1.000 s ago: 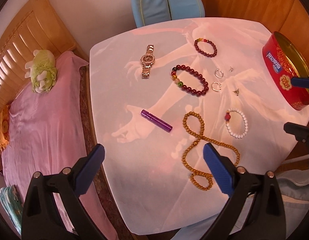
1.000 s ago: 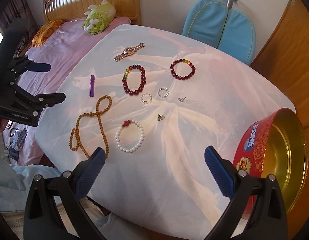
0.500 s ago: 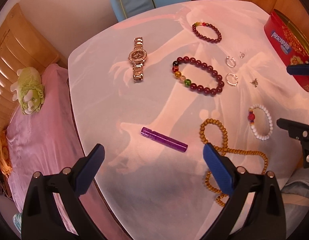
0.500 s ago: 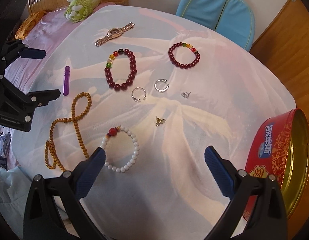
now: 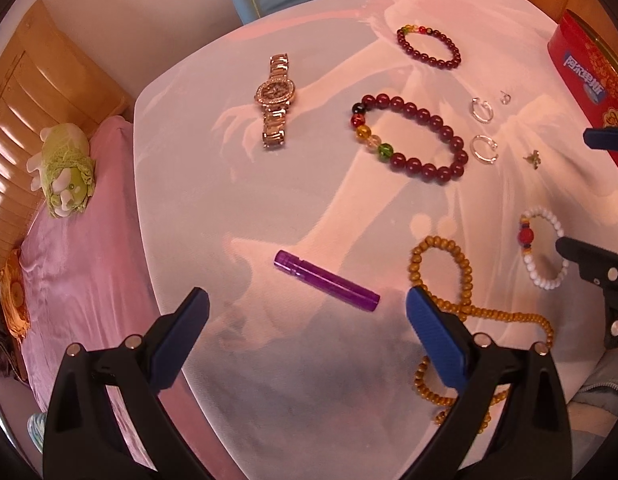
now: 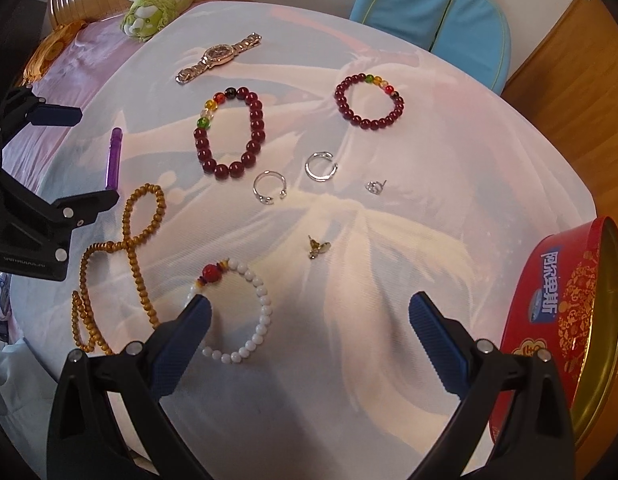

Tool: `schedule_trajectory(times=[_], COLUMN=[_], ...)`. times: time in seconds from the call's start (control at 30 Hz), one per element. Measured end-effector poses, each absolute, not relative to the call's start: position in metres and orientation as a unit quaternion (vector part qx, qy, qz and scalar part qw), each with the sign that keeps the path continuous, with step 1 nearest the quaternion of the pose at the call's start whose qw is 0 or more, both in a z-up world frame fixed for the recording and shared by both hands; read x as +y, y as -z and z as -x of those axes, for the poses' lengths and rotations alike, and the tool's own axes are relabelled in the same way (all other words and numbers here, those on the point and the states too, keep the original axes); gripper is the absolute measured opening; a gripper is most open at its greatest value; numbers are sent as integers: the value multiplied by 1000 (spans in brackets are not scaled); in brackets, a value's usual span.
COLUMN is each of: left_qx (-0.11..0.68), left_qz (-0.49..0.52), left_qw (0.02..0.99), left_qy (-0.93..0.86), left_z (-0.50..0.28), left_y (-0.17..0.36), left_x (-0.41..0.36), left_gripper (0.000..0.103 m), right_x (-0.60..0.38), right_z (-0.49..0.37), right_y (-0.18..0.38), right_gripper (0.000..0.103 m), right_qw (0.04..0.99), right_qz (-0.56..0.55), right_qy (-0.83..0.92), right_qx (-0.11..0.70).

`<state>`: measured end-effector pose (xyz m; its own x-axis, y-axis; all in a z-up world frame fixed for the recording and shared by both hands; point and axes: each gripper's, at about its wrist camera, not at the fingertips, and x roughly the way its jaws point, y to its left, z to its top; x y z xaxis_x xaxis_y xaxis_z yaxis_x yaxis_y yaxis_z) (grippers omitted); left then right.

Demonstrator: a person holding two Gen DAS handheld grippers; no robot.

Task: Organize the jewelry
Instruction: 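Grasp the purple lipstick tube with the left tool while the right tool grasps the white bead bracelet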

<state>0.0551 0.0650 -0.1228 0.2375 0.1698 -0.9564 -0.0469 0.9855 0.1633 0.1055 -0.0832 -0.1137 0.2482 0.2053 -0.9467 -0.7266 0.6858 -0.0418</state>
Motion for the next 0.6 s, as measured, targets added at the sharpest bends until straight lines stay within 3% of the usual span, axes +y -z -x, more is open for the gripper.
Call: schedule_trajectory(times=[0.1, 0.13, 0.17, 0.2, 0.23, 0.27, 0.3, 0.33, 0.37, 0.4, 0.6], left_qx=[612, 612, 610, 609, 610, 612, 609, 607, 608, 608, 605], left_qz=[-36, -38, -27, -6, 17, 33, 30, 27, 25, 22, 60], left_qw=[786, 786, 789, 791, 791, 789, 792, 794, 793, 793, 793], left_qy=[-75, -79, -72, -61, -47, -38, -39, -32, -26, -26, -16], left_z=[-54, -55, -55, -54, -54, -55, -55, -55, -55, -55, -53], left_y=[126, 128, 128, 126, 126, 125, 124, 122, 122, 121, 118], left_x=[65, 65, 65, 67, 69, 71, 70, 68, 66, 64, 67], left_gripper=[95, 90, 81, 67, 53, 49, 34, 15, 10, 10, 9], right_x=[-82, -81, -80, -79, -82, -83, -85, -85, -84, -83, -91], right_z=[-101, -99, -97, -97, -97, -97, -95, -92, -90, -88, -89], right_y=[116, 118, 121, 125, 125, 126, 126, 125, 124, 124, 118], right_gripper=[98, 93, 75, 64, 56, 50, 45, 31, 11, 7, 7], right_qw=[751, 749, 745, 739, 739, 738, 735, 732, 731, 729, 734], right_qz=[248, 250, 252, 251, 237, 228, 220, 216, 221, 222, 199], right_qy=[-315, -317, -319, -322, -327, -327, -334, -344, -347, -350, -349], right_qx=[525, 525, 528, 536, 539, 544, 547, 547, 544, 545, 548])
